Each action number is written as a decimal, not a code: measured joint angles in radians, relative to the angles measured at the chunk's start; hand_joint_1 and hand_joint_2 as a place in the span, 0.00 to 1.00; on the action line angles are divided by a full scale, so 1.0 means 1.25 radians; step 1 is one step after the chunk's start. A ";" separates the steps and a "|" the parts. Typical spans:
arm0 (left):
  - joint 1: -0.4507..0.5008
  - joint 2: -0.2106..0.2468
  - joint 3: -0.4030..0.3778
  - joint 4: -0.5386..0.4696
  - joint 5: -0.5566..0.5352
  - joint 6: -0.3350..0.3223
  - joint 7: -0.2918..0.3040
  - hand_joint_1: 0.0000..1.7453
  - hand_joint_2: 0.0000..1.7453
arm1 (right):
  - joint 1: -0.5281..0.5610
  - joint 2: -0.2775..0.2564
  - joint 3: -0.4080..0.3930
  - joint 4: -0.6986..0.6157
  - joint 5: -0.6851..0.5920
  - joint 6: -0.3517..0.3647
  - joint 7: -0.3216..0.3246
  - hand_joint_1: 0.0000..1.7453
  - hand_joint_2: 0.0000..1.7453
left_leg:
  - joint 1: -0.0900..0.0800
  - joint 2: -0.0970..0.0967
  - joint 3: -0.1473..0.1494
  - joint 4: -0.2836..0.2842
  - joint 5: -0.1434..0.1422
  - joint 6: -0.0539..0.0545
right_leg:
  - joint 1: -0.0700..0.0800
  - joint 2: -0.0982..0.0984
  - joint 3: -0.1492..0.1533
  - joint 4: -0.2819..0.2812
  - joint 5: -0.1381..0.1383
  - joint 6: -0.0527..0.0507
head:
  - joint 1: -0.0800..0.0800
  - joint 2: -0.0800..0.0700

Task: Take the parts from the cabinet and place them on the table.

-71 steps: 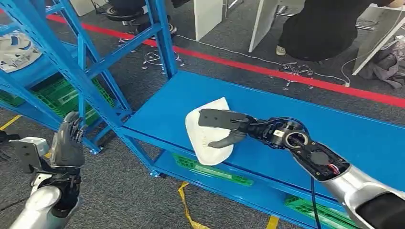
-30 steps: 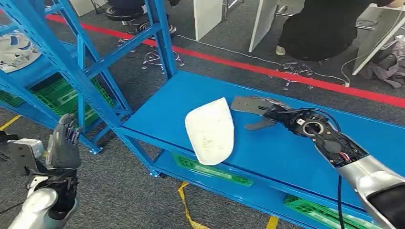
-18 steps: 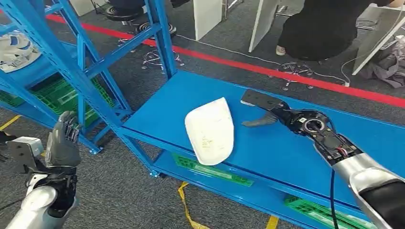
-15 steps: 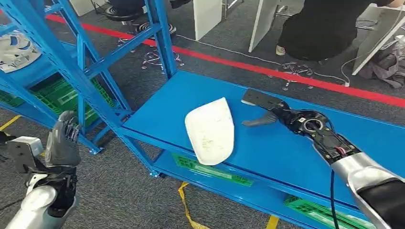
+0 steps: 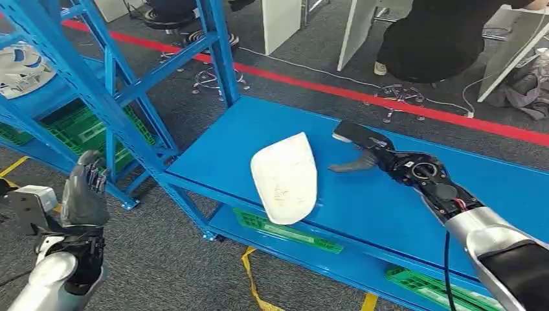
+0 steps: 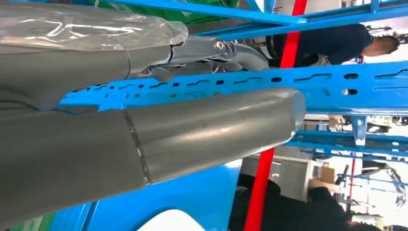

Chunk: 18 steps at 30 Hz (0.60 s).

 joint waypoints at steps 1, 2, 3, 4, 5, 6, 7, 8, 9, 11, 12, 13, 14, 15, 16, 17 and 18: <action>0.000 0.000 0.000 0.000 0.000 0.002 0.000 0.00 0.00 | 0.000 0.001 0.000 0.005 -0.009 0.000 -0.001 0.00 1.00 | 0.000 0.000 0.000 0.000 0.000 0.000 | 0.000 0.000 0.000 0.000 0.000 0.000 | -0.001 0.000; 0.001 0.000 0.000 0.000 0.000 0.002 0.000 0.00 0.00 | 0.000 0.002 0.000 0.009 -0.016 0.000 -0.004 0.00 1.00 | 0.000 0.000 0.000 0.000 0.000 0.000 | 0.000 0.000 0.000 0.000 0.000 0.000 | 0.000 0.000; 0.002 0.000 0.000 0.000 0.000 0.002 0.000 0.00 0.00 | 0.000 0.003 -0.001 0.015 -0.024 0.000 -0.009 0.00 1.00 | 0.000 0.000 0.000 0.000 0.000 0.000 | 0.000 0.000 0.000 0.000 0.000 0.000 | 0.000 0.000; 0.002 0.000 0.000 0.000 0.000 0.000 -0.002 0.00 0.00 | -0.001 0.004 0.000 0.022 -0.034 0.001 -0.017 0.00 1.00 | 0.000 0.000 0.000 0.000 0.000 0.000 | 0.000 0.000 0.000 0.000 0.000 0.000 | 0.000 0.000; 0.003 0.000 -0.001 0.000 0.000 -0.001 -0.005 0.00 0.00 | -0.002 0.005 0.000 0.027 -0.039 0.004 -0.024 0.00 1.00 | 0.000 0.000 0.000 0.000 0.000 0.000 | 0.000 0.000 0.000 0.000 0.000 0.000 | 0.000 0.000; 0.003 0.000 -0.001 0.000 0.000 -0.002 -0.009 0.00 0.00 | -0.004 0.007 0.000 0.032 -0.042 0.011 -0.033 0.00 1.00 | 0.000 0.000 0.000 0.000 0.000 0.000 | 0.000 0.000 0.000 0.000 0.000 0.000 | -0.001 0.000; 0.004 0.000 -0.001 0.000 0.000 -0.002 -0.013 0.00 0.00 | -0.005 0.010 0.000 0.034 -0.050 0.021 -0.043 0.00 1.00 | 0.000 0.000 0.000 0.000 0.000 0.000 | 0.000 0.000 0.000 0.000 0.000 0.000 | 0.000 0.000; 0.005 0.000 -0.001 0.000 0.000 -0.003 -0.017 0.00 0.00 | -0.008 0.013 0.001 0.036 -0.056 0.031 -0.048 0.00 1.00 | 0.000 0.000 0.000 0.000 0.000 0.000 | 0.000 0.000 0.000 0.000 0.000 0.000 | 0.000 0.000; 0.005 0.000 -0.001 0.000 0.000 -0.004 -0.020 0.00 0.00 | -0.009 0.018 0.003 0.035 -0.063 0.034 -0.045 0.00 1.00 | 0.000 0.000 0.000 0.000 0.000 0.000 | 0.000 0.000 0.000 0.000 0.000 0.000 | -0.001 0.000; 0.007 -0.001 0.000 0.000 -0.001 -0.005 -0.023 0.00 0.00 | -0.010 0.027 0.006 0.031 -0.077 0.034 -0.032 0.00 1.00 | 0.000 0.000 0.000 0.000 0.000 0.000 | 0.000 0.000 0.000 0.000 0.000 0.000 | 0.000 0.000; 0.009 -0.001 0.000 0.000 -0.002 -0.007 -0.023 0.00 0.00 | -0.010 0.031 0.009 0.022 -0.085 0.034 -0.021 0.00 1.00 | 0.000 0.000 0.000 0.000 0.000 0.000 | 0.000 0.000 0.000 0.000 0.000 0.000 | 0.000 0.000; 0.011 -0.001 0.000 0.000 -0.003 -0.009 -0.023 0.00 0.00 | -0.010 0.035 0.010 0.014 -0.094 0.034 -0.013 0.00 1.00 | 0.000 0.000 0.000 0.000 0.000 0.000 | 0.000 0.000 0.000 0.000 0.000 0.000 | -0.001 0.000; 0.013 -0.001 0.000 0.000 -0.004 -0.009 -0.023 0.00 0.00 | -0.010 0.037 0.012 0.004 -0.099 0.034 -0.007 0.00 1.00 | 0.000 0.000 0.000 0.000 0.000 0.000 | 0.000 0.000 0.000 0.000 0.000 0.000 | -0.001 0.000; 0.015 -0.001 0.000 0.000 -0.006 -0.010 -0.023 0.00 0.00 | -0.010 0.040 0.014 -0.007 -0.107 0.034 0.001 0.00 1.00 | 0.000 0.000 0.000 0.000 0.000 0.000 | 0.000 0.000 0.000 0.000 0.000 0.000 | -0.001 0.000; 0.015 -0.001 0.000 0.000 -0.007 -0.011 -0.023 0.00 0.00 | -0.010 0.042 0.015 -0.015 -0.111 0.034 0.006 0.00 1.00 | 0.000 0.000 0.000 0.000 0.000 0.000 | 0.000 0.000 0.000 0.000 0.000 0.000 | -0.001 0.000; 0.015 -0.001 0.000 0.000 -0.008 -0.011 -0.023 0.00 0.00 | -0.010 0.045 0.016 -0.025 -0.116 0.034 0.011 0.00 1.00 | 0.000 0.000 0.000 0.000 0.000 0.000 | 0.000 0.000 0.000 0.000 0.000 0.000 | -0.001 0.000; 0.015 -0.001 0.000 0.000 -0.009 -0.011 -0.023 0.00 0.00 | -0.010 0.047 0.018 -0.034 -0.120 0.034 0.012 0.00 1.00 | 0.000 0.000 0.000 0.000 0.000 0.000 | 0.000 0.000 0.000 0.000 0.000 0.000 | -0.001 0.000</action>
